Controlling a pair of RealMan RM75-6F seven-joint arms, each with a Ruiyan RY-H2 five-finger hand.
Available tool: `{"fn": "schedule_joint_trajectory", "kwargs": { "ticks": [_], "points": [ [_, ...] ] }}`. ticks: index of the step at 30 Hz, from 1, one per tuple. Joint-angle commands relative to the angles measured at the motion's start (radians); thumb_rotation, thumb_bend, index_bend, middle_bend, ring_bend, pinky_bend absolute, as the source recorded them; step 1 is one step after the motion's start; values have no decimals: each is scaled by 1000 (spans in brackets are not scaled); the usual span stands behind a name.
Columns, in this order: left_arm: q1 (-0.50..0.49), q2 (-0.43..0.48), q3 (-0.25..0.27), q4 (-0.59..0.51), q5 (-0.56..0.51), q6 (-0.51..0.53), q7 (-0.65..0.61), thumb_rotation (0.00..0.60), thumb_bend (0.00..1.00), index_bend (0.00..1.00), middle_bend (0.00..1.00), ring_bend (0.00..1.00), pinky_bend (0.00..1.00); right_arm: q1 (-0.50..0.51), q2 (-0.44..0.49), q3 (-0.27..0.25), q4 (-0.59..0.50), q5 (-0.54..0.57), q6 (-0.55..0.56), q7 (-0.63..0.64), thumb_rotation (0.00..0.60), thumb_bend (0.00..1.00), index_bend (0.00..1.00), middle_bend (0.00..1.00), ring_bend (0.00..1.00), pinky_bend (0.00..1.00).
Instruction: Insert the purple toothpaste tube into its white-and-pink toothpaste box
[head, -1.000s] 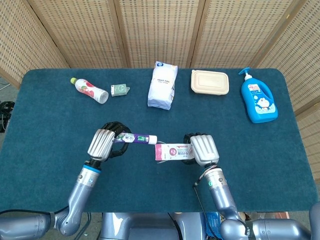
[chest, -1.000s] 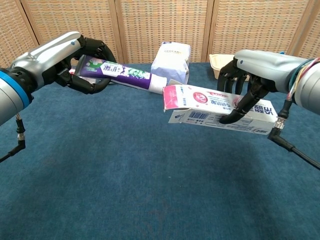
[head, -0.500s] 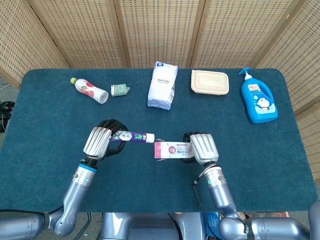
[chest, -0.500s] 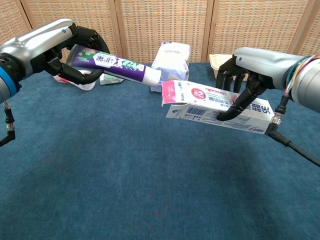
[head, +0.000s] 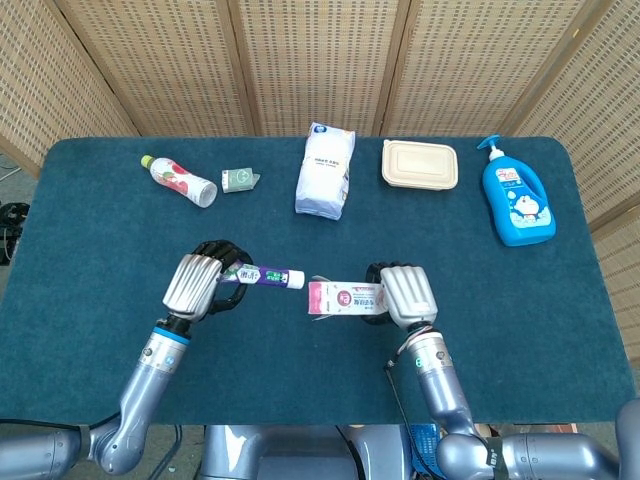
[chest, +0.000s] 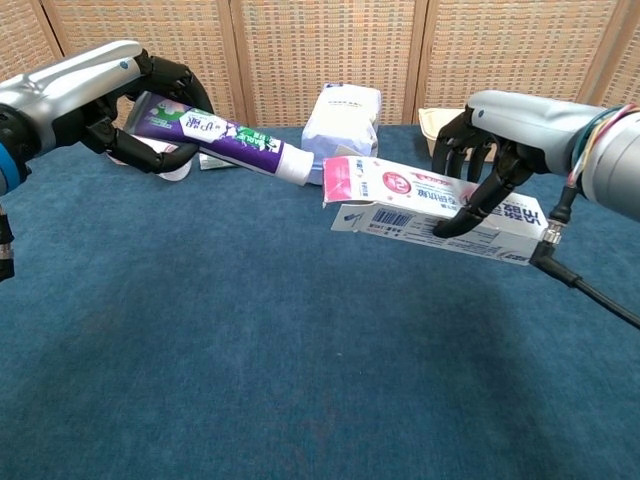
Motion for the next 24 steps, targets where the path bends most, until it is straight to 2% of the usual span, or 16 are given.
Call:
{"fn": "schedule_joint_trajectory", "kwargs": {
  "ticks": [1,6,16,24],
  "points": [
    [2,12,3,-9,1,2,9,600,548,832,408,259,252,-1,1,1,-1,3,-1,6,600,136,607,489,416,473],
    [4,18,11,-17,-2,-3,13,600,550,831,408,259,252,2,2,-4,-7,0,-1,6,600,136,607,490,416,473],
    [-8,-30,14,-10,1,-6,-1,600,549,832,408,259,253,12,-7,-9,-24,-6,12,-8,600,136,607,490,416,473],
    [-10,-36,5,-47,-11,-12,-25,600,550,831,408,259,254,12,-7,-10,-20,-3,13,5,600,137,607,489,416,474]
  ]
}}
